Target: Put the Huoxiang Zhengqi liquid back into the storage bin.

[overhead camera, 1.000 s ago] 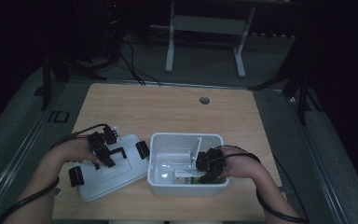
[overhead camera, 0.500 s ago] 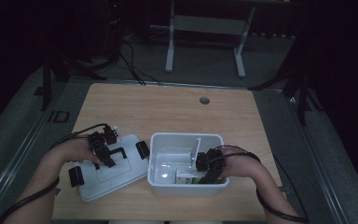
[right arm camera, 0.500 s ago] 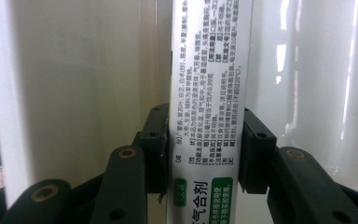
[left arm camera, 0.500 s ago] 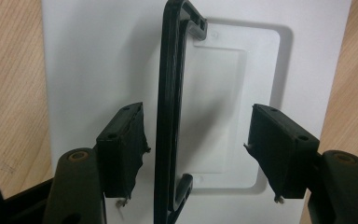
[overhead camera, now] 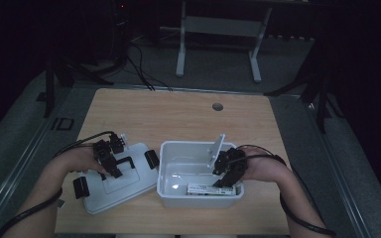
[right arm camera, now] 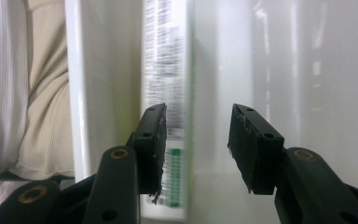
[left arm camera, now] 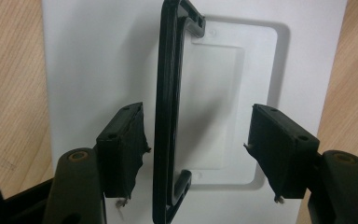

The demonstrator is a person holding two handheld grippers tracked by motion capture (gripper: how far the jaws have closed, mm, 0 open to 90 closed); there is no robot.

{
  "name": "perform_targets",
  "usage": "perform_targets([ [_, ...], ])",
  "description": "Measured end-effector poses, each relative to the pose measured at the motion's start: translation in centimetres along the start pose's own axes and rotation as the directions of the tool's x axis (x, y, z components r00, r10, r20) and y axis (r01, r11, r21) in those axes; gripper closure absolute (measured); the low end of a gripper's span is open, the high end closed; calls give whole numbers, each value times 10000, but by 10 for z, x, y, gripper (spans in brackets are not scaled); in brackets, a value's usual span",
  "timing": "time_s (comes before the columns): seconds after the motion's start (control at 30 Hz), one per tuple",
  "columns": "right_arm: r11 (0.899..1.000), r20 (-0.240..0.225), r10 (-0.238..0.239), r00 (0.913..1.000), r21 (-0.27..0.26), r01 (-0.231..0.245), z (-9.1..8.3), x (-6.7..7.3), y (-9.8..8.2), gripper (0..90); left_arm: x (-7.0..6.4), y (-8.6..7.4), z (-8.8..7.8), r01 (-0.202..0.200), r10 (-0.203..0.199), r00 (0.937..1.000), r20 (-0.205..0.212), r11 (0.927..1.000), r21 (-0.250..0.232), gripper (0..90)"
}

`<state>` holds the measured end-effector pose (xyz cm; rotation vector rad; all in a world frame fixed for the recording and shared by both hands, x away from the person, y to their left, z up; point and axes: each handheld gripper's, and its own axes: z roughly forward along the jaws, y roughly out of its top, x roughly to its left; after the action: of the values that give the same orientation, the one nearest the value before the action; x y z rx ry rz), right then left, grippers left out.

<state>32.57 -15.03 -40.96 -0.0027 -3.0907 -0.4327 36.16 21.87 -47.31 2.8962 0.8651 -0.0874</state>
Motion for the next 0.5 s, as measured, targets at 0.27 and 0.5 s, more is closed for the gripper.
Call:
perform_targets([
  [0.27,9957,427,575,9974,-753,-542,-27,-3,-15,545,1,-1,1,138,-139,9998,126,9998,126,367],
  [0.5,9830,844,1211,9891,-1490,-1076,-45,-8,-37,543,2,-1,1,123,-124,9999,65,9998,156,367],
])
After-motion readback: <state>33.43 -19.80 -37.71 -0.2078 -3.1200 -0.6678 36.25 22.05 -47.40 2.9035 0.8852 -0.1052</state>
